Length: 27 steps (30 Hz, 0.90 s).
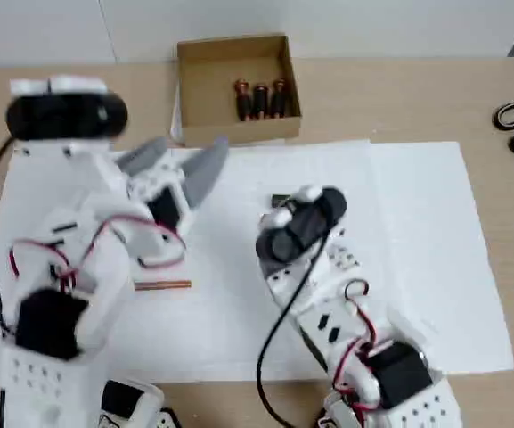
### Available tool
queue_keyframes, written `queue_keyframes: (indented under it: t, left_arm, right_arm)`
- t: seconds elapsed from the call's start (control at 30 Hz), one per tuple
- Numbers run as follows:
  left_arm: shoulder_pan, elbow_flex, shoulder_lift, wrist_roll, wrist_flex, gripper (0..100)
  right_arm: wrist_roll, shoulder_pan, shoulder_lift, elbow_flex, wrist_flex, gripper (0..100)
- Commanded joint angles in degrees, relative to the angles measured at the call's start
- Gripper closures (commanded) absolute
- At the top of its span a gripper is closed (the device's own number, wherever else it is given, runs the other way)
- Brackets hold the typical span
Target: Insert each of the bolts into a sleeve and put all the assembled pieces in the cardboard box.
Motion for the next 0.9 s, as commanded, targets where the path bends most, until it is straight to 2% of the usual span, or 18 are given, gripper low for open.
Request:
queue_keyframes:
  t: [0.0, 0.4, 0.73, 0.87]
  left_arm:
    - [-3.5, -4.2, 5.4, 0.4, -0.5, 74]
    - [-11.4, -4.4, 17.0, 0.3, -1.3, 74]
    - [-11.9, -4.3, 18.0, 0.0, -1.5, 74]
    - [-12.0, -2.3, 18.0, -0.4, -4.7, 74]
  right_arm:
    - [-0.2, 2.2, 9.8, -8.9, -2.0, 99.4]
    - [-2.7, 7.0, 48.7, -37.8, -2.0, 99.4]
    - [-2.5, 9.7, 81.0, -71.3, -1.6, 99.4]
    - [-1.1, 9.9, 93.2, -85.5, -1.5, 99.4]
